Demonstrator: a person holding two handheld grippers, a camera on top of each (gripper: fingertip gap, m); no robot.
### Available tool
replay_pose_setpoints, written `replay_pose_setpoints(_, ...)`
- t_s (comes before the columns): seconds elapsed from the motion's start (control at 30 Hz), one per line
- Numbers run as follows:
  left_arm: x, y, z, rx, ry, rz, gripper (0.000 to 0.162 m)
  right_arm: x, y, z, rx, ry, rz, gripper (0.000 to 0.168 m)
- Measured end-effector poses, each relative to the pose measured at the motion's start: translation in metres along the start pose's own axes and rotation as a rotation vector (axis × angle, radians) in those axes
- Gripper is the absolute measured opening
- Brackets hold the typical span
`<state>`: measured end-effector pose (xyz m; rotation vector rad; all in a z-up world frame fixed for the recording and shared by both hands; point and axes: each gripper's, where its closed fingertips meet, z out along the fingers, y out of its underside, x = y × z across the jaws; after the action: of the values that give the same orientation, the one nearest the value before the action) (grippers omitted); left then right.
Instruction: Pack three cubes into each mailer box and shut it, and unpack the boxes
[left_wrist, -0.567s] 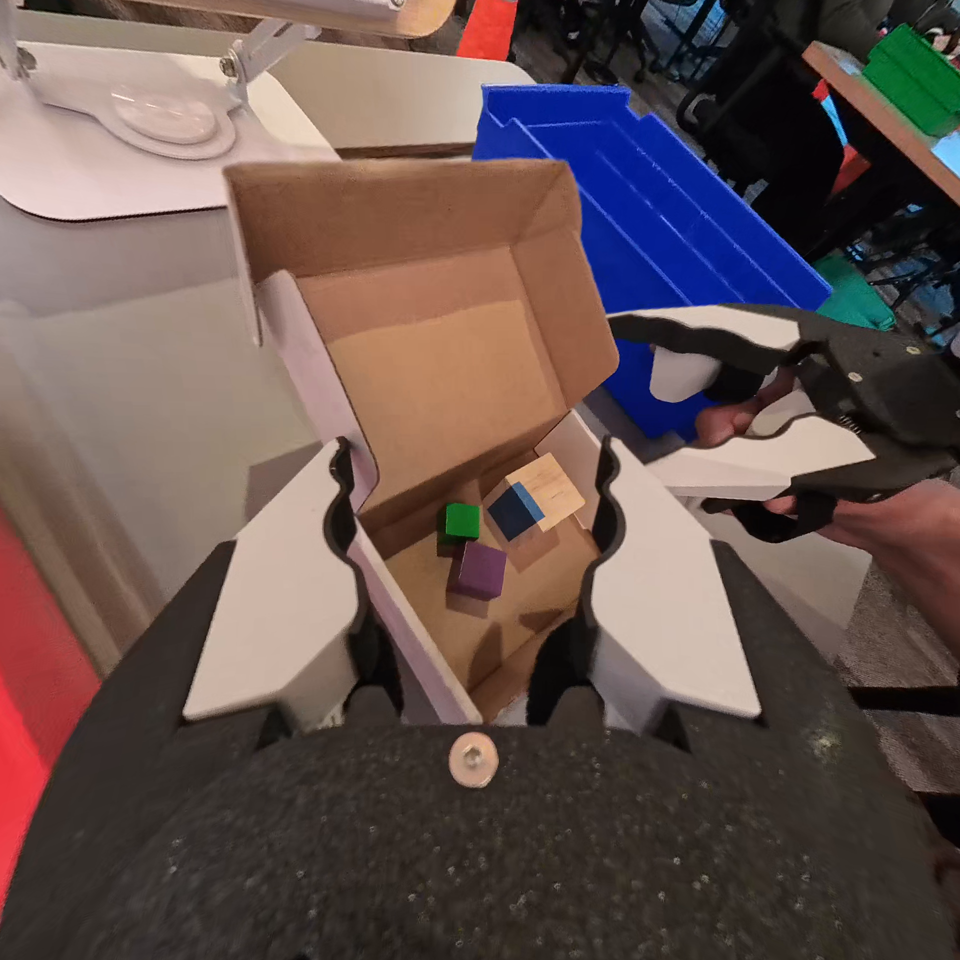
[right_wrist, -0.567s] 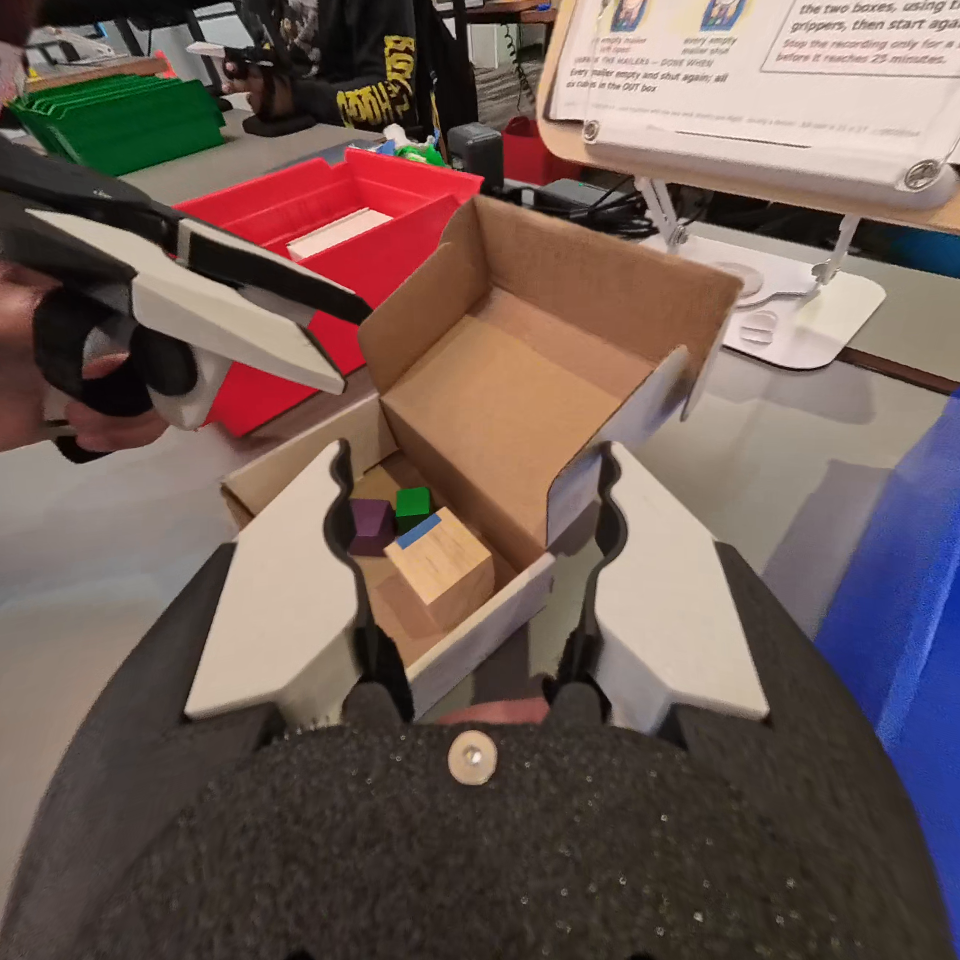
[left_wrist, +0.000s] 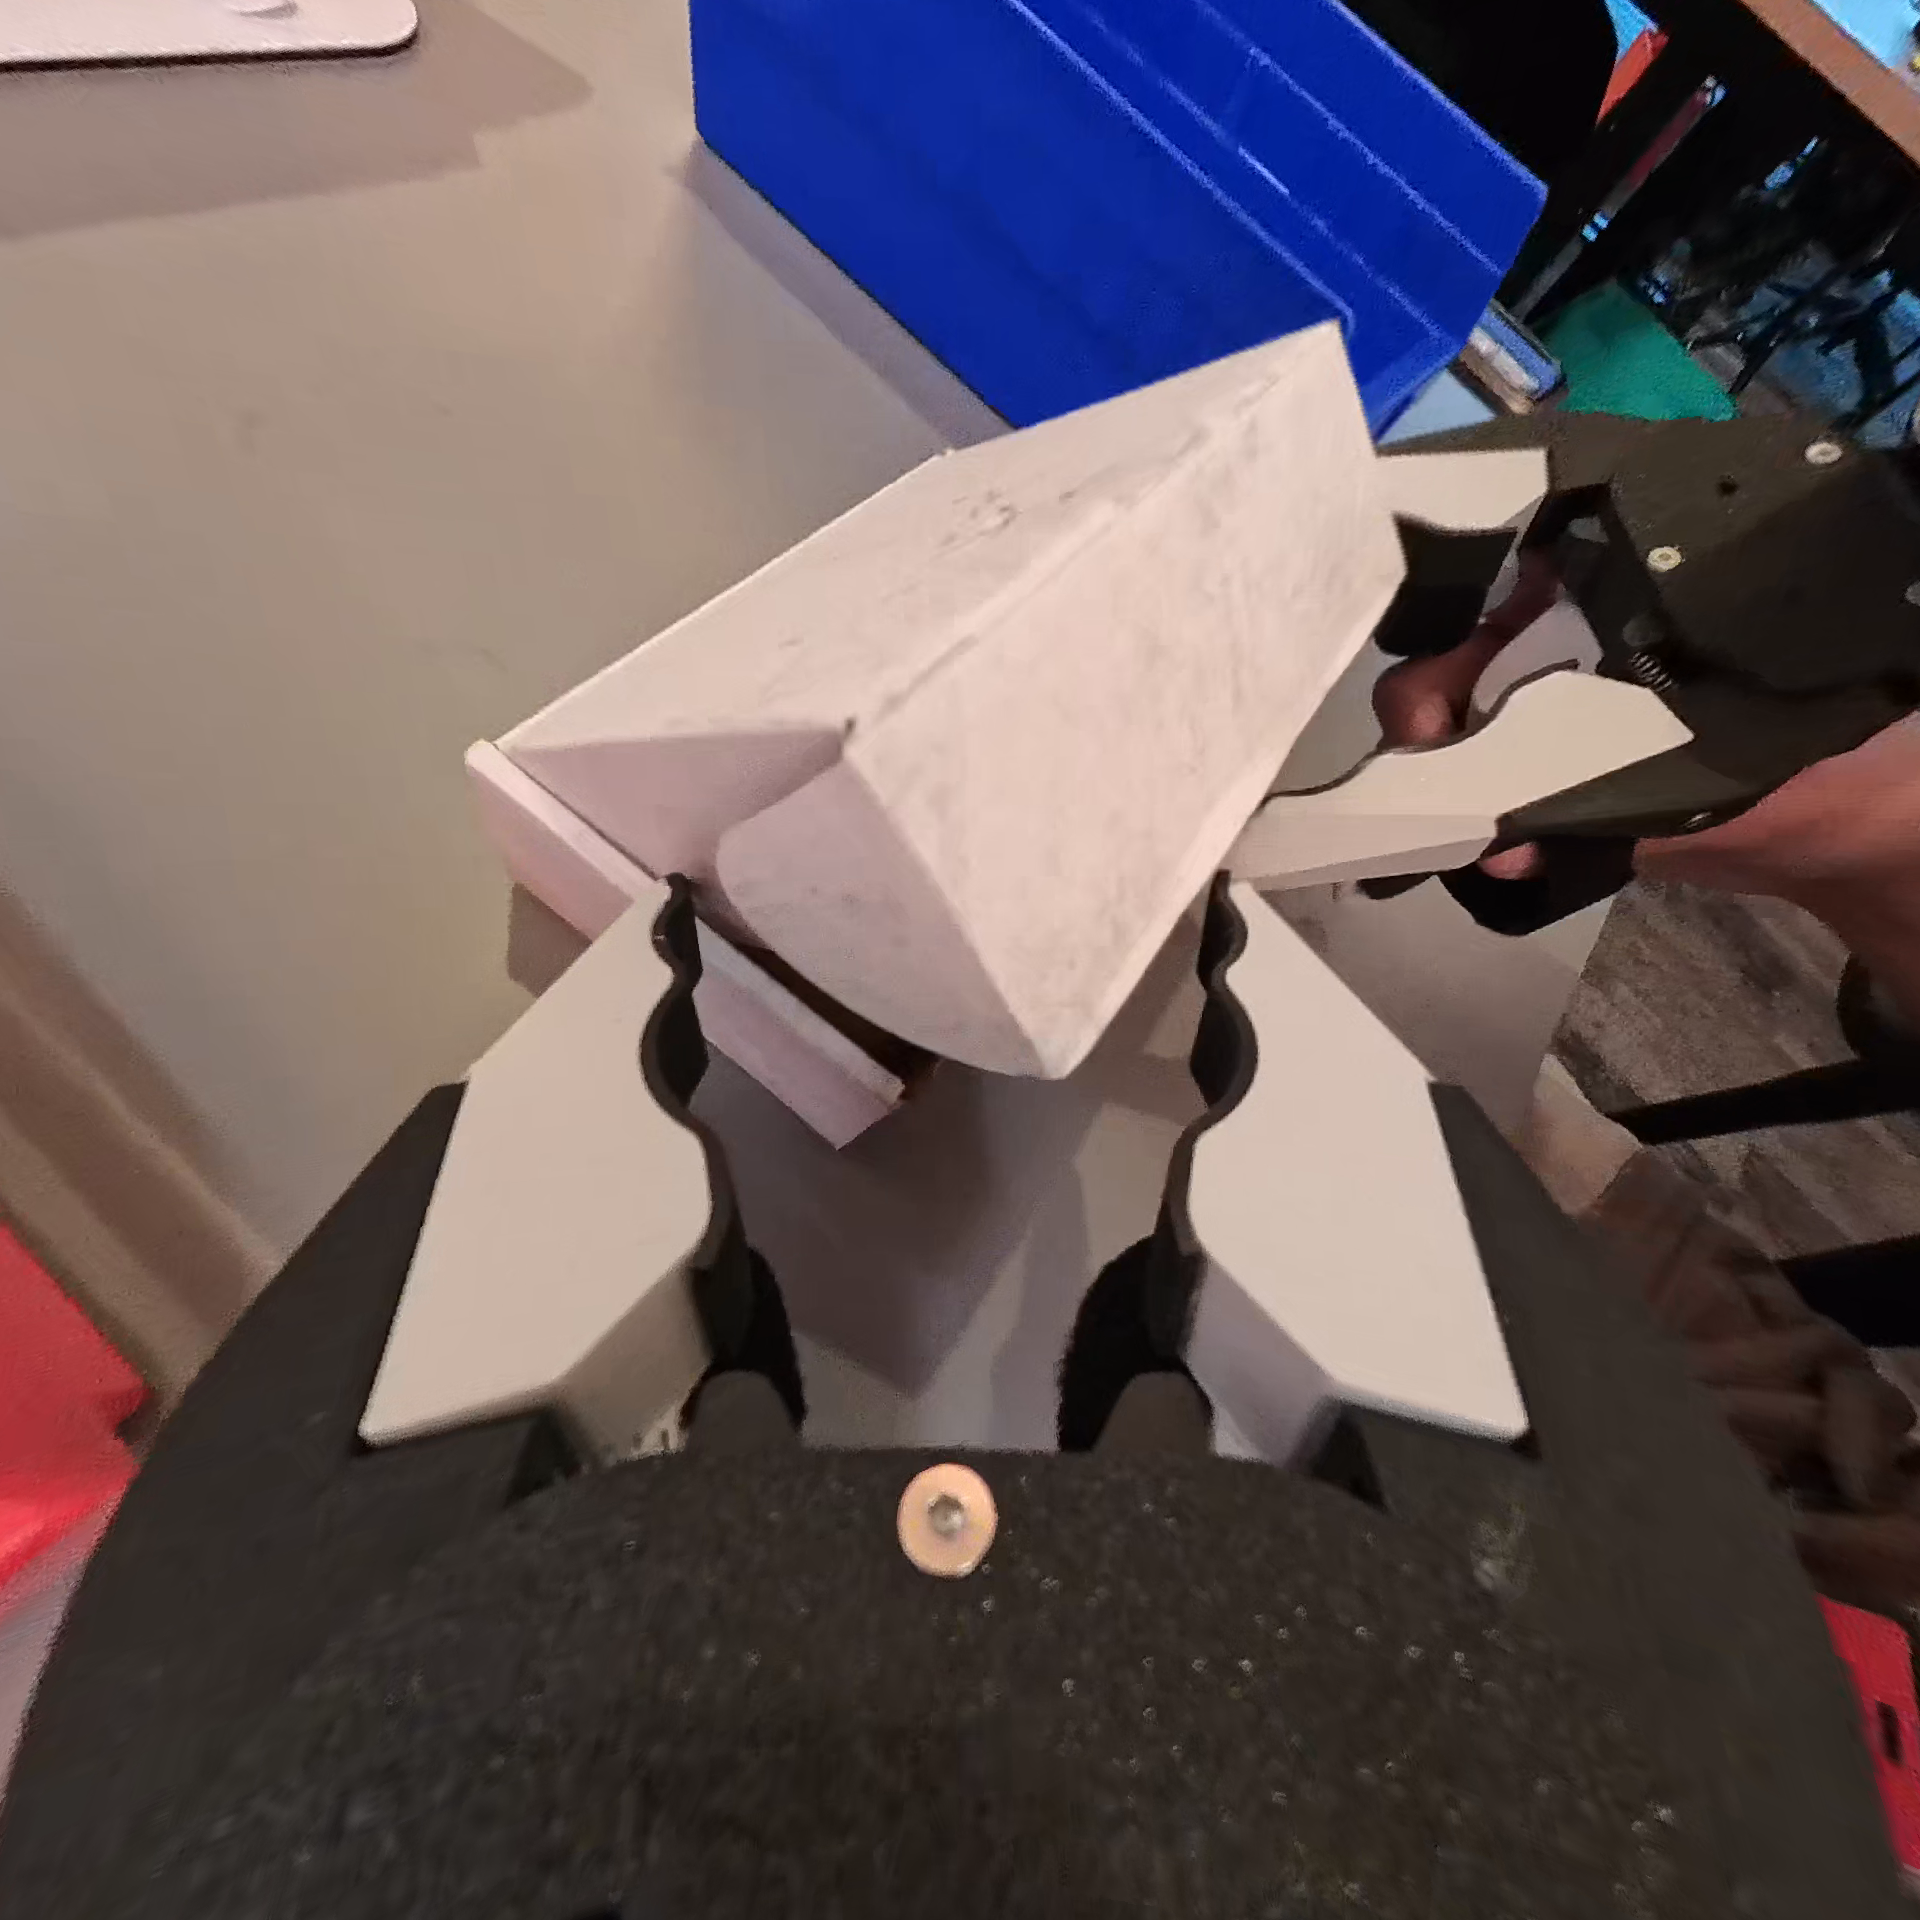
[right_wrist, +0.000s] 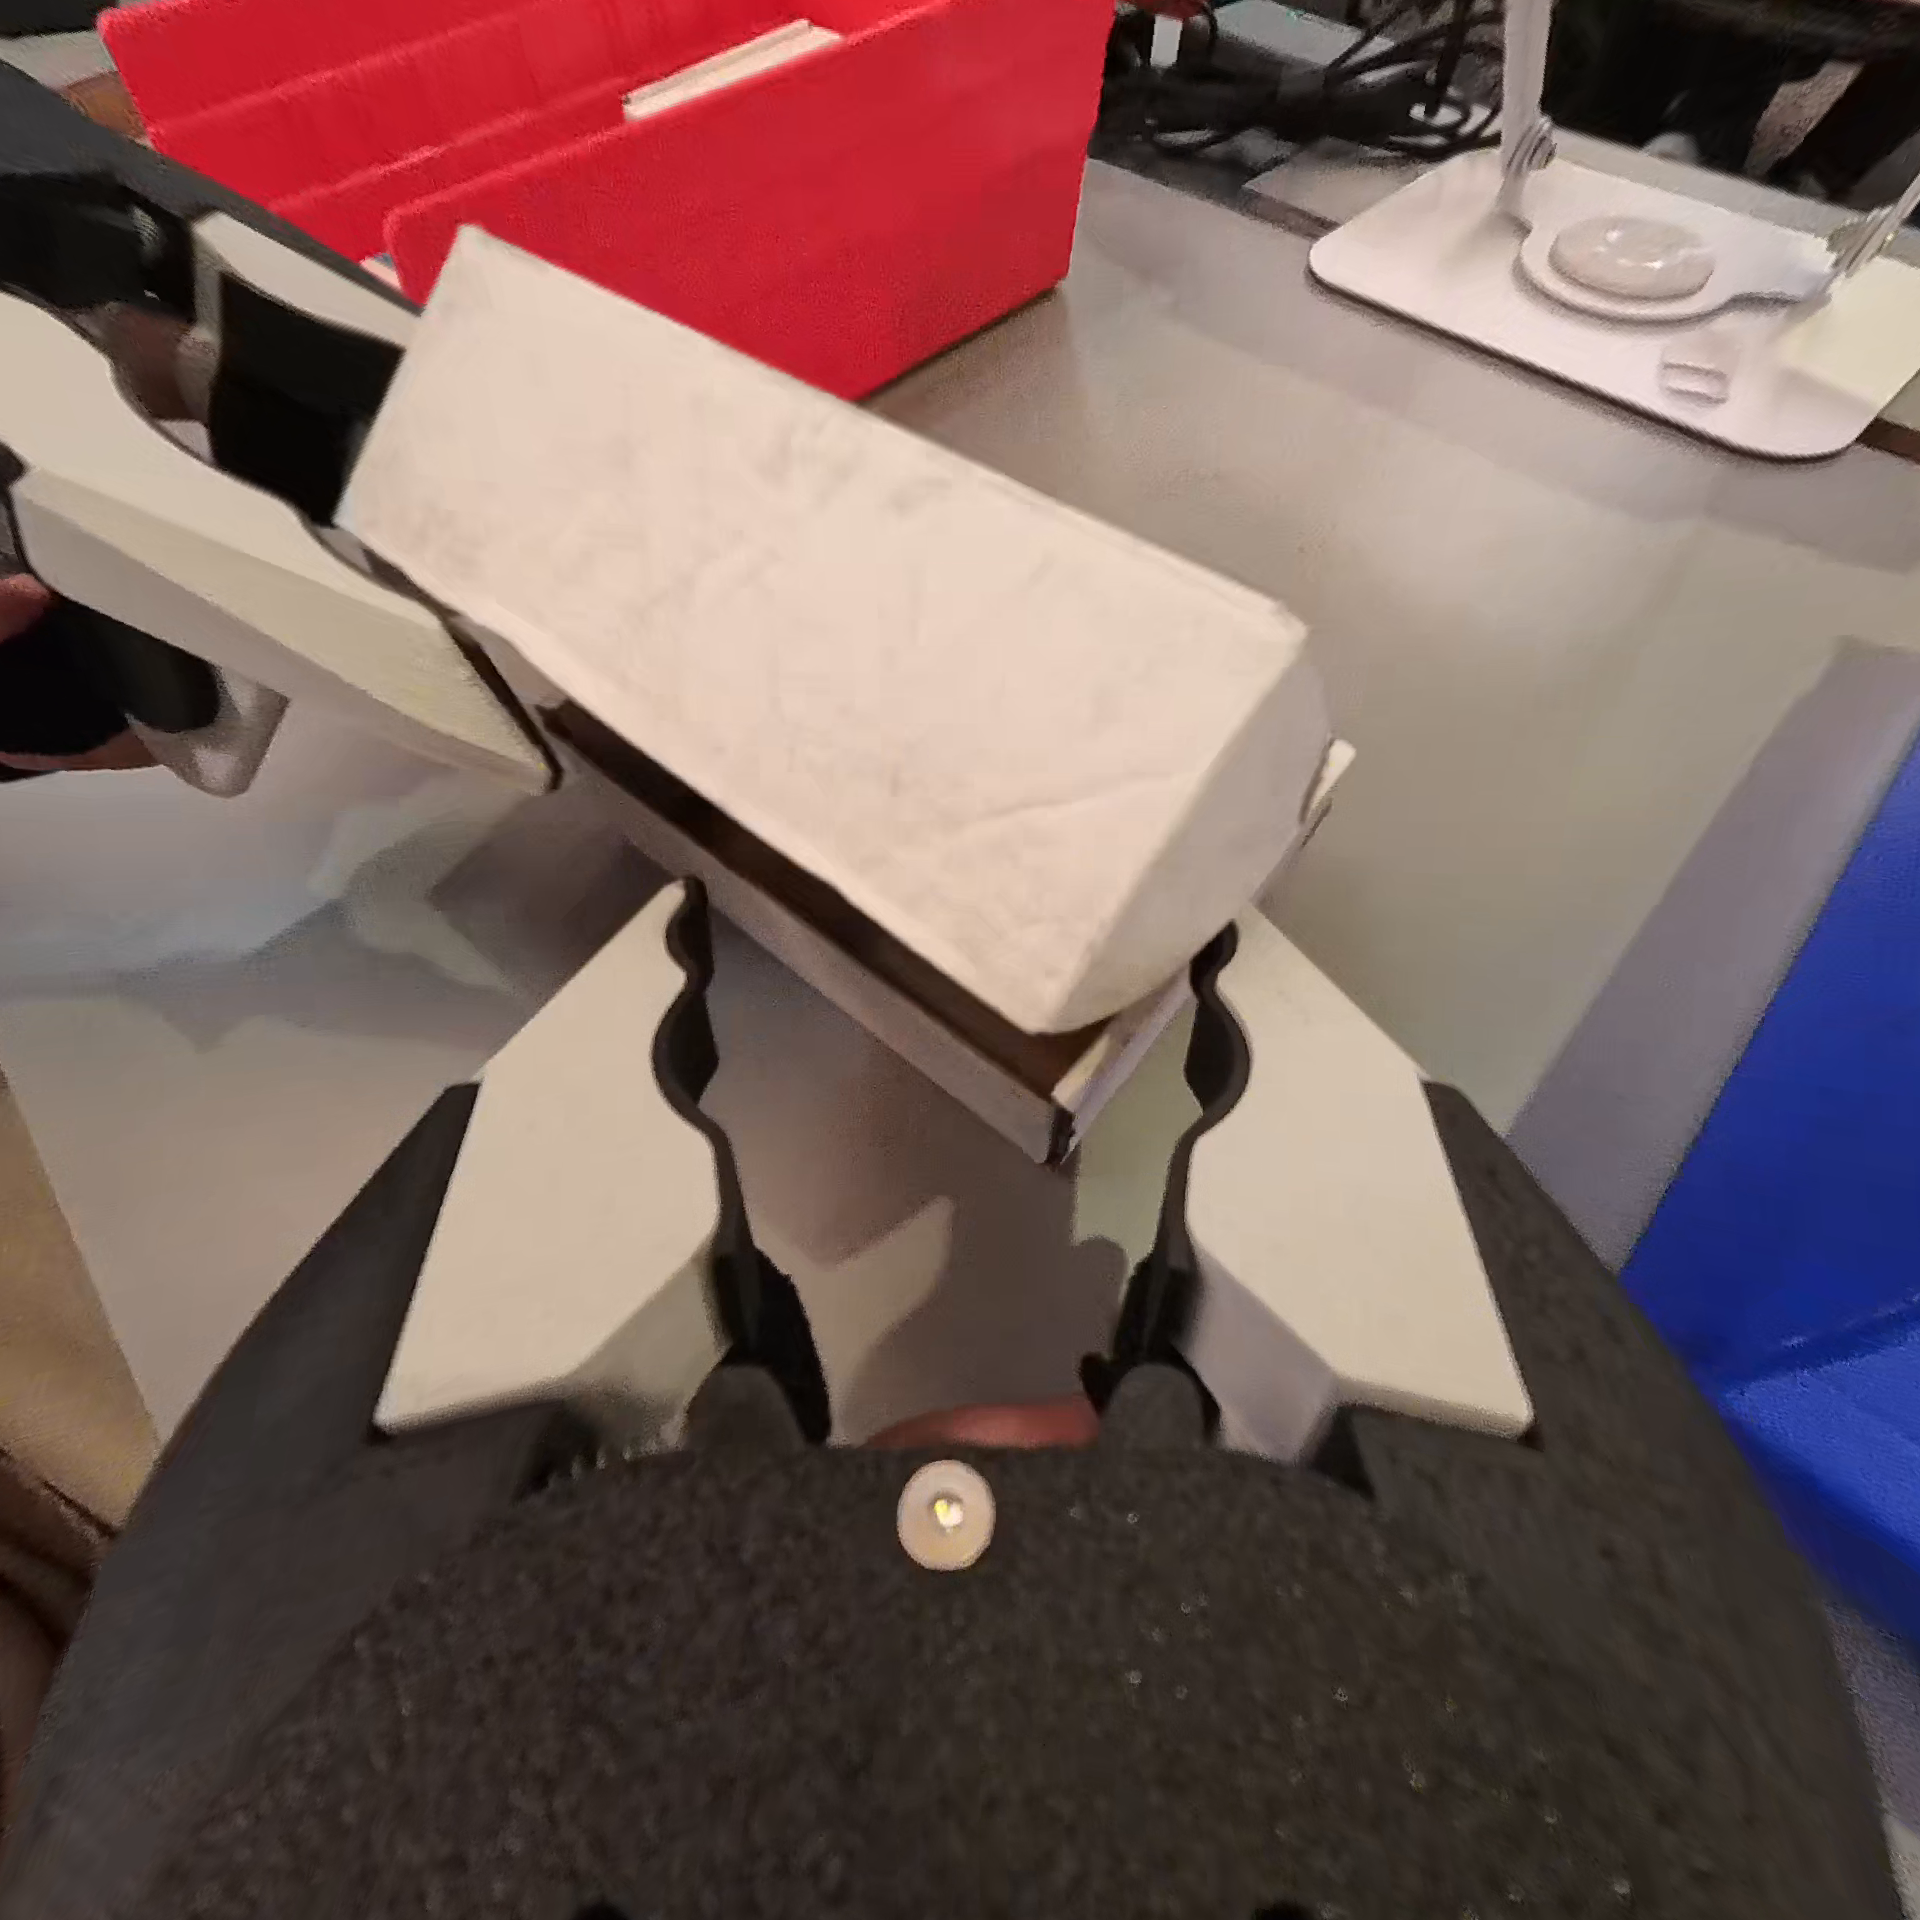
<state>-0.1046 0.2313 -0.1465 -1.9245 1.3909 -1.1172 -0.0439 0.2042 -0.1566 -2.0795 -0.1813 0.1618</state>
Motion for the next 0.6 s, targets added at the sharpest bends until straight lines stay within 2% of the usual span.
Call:
replay_pose_setpoints(0.17, -0.001, -0.002, -0.016, 0.032, -0.054, 0.079, 0.088, 0.007, -0.007, -0.015, 0.026, 0.078, -0.068, 0.09)
replay_pose_setpoints(0.3, -0.015, 0.009, -0.03, 0.034, -0.263, 0.276, 0.083, 0.02, -0.012, -0.032, 0.066, 0.206, -0.181, 0.081)
replay_pose_setpoints(0.4, -0.015, 0.0, -0.036, 0.072, -0.386, 0.423, 0.078, 0.026, -0.021, -0.04, 0.069, 0.304, -0.259, 0.069)
replay_pose_setpoints(0.5, -0.003, -0.009, -0.038, 0.111, -0.401, 0.501, 0.053, 0.023, -0.033, -0.044, 0.11, 0.331, -0.304, 0.055)
replay_pose_setpoints(0.53, 0.003, -0.01, -0.038, 0.117, -0.375, 0.509, 0.04, 0.021, -0.031, -0.043, 0.107, 0.327, -0.312, 0.05)
replay_pose_setpoints(0.6, 0.006, -0.012, -0.043, 0.13, -0.378, 0.489, 0.025, 0.02, -0.027, -0.041, 0.086, 0.326, -0.322, 0.037)
